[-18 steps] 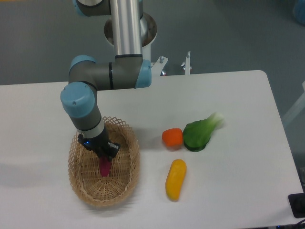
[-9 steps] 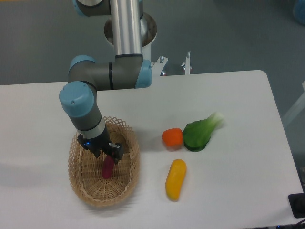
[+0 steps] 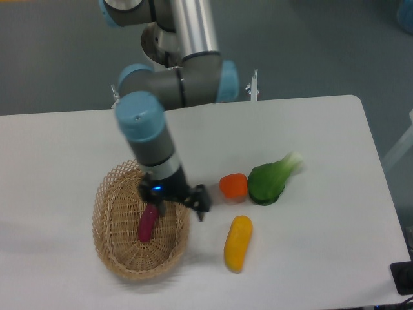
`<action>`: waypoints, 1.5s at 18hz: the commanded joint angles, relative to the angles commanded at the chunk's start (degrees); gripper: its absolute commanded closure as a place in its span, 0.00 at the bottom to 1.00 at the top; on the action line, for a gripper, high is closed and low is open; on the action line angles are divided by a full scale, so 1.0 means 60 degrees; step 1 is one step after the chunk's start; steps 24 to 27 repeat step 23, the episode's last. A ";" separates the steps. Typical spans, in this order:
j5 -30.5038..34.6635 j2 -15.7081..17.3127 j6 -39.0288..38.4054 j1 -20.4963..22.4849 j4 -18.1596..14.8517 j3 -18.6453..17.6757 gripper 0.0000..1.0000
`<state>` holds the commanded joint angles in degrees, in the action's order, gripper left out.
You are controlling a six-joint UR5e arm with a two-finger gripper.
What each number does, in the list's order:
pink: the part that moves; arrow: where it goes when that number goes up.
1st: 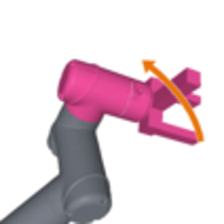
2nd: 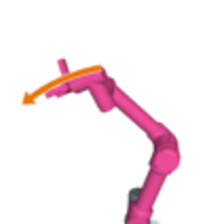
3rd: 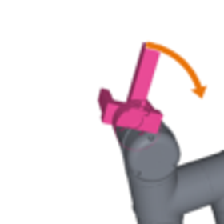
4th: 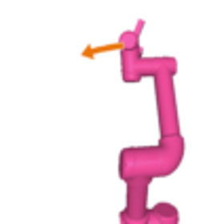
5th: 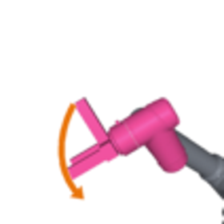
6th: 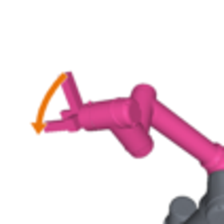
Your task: Place the sweet potato in the basket
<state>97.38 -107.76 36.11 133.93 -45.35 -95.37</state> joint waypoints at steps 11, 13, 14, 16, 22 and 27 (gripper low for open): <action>-0.0806 0.1084 0.4964 0.2566 -0.1098 0.0148 0.00; -0.0777 0.1333 0.5871 0.2785 -0.1565 0.0162 0.00; -0.0791 0.1465 0.6340 0.2931 -0.1814 0.0177 0.00; -0.0806 0.1728 0.6987 0.3283 -0.2152 0.0148 0.00; -0.0820 0.1876 0.7385 0.3446 -0.2461 0.0118 0.00; -0.0835 0.1891 0.7385 0.3446 -0.2461 0.0118 0.00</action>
